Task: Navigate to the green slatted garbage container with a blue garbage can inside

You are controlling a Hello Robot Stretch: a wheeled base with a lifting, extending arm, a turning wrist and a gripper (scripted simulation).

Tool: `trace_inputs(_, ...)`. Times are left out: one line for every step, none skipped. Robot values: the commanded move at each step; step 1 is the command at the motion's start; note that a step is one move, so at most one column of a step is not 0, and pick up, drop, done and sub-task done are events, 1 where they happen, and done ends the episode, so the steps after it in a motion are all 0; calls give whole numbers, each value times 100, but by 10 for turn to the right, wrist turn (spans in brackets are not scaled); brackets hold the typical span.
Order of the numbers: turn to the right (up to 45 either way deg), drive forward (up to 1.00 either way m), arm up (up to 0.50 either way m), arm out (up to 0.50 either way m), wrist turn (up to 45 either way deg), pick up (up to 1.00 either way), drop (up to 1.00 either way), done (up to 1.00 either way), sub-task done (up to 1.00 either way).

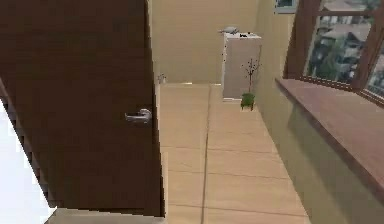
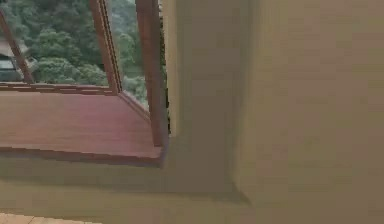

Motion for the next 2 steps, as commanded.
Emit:
trace_inputs(-450, 0, 0, 0, 0, 0, 0, 0, 0)
trace_inputs(-420, 0, 0, 0, 0, 0, 0, 0, 0)
